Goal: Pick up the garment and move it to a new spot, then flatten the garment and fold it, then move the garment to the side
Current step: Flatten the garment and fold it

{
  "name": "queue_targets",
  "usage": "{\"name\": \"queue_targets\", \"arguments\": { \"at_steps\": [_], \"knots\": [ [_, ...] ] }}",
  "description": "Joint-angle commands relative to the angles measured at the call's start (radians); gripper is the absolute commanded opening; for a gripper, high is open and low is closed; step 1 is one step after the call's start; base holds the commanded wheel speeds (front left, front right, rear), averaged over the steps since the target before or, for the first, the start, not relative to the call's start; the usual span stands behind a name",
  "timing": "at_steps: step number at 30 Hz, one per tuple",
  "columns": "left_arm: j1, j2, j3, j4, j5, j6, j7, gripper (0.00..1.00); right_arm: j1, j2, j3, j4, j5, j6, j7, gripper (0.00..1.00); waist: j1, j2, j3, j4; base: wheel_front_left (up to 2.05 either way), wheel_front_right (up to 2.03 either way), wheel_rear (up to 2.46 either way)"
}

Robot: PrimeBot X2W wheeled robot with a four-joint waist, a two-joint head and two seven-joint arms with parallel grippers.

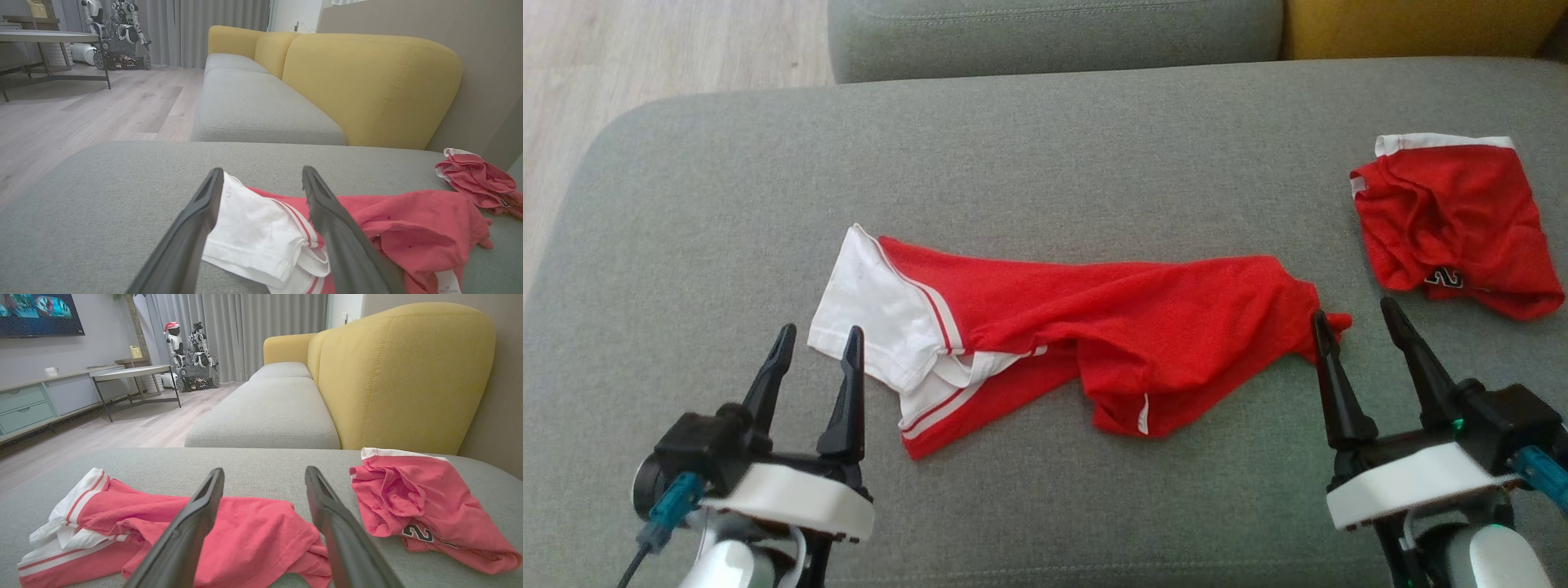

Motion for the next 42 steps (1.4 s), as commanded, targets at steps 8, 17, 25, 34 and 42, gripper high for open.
{"name": "queue_targets", "arguments": {
  "at_steps": [8,17,25,34,42],
  "knots": [
    [-0.045,0.023,0.029,-0.036,0.003,0.010,0.002,1.00,-0.026,-0.002,0.032,-0.032,0.003,-0.001,0.005,1.00,0.0000,0.0000,0.001,0.004,0.00,0.00,0.00],
    [-0.051,0.027,0.028,-0.039,0.000,0.011,0.000,1.00,-0.029,0.001,0.036,-0.028,0.010,-0.001,0.005,1.00,0.0000,0.0000,0.004,0.005,0.00,0.00,0.00],
    [-0.093,0.016,-0.022,0.017,-0.042,-0.048,0.077,1.00,-0.042,0.003,0.042,-0.031,0.015,-0.001,0.005,1.00,0.0000,0.0000,0.039,0.000,0.00,0.00,0.00],
    [-0.157,0.010,-0.072,0.185,-0.088,-0.102,0.207,1.00,-0.070,0.004,0.053,-0.023,0.022,-0.001,-0.001,1.00,0.0000,0.0000,0.098,-0.025,0.00,0.00,0.00],
    [-0.216,0.006,-0.077,0.301,-0.065,-0.093,0.196,1.00,-0.089,0.006,0.057,-0.013,0.026,-0.001,-0.007,1.00,0.0000,0.0000,0.122,-0.041,0.00,0.00,0.00]
  ]
}}
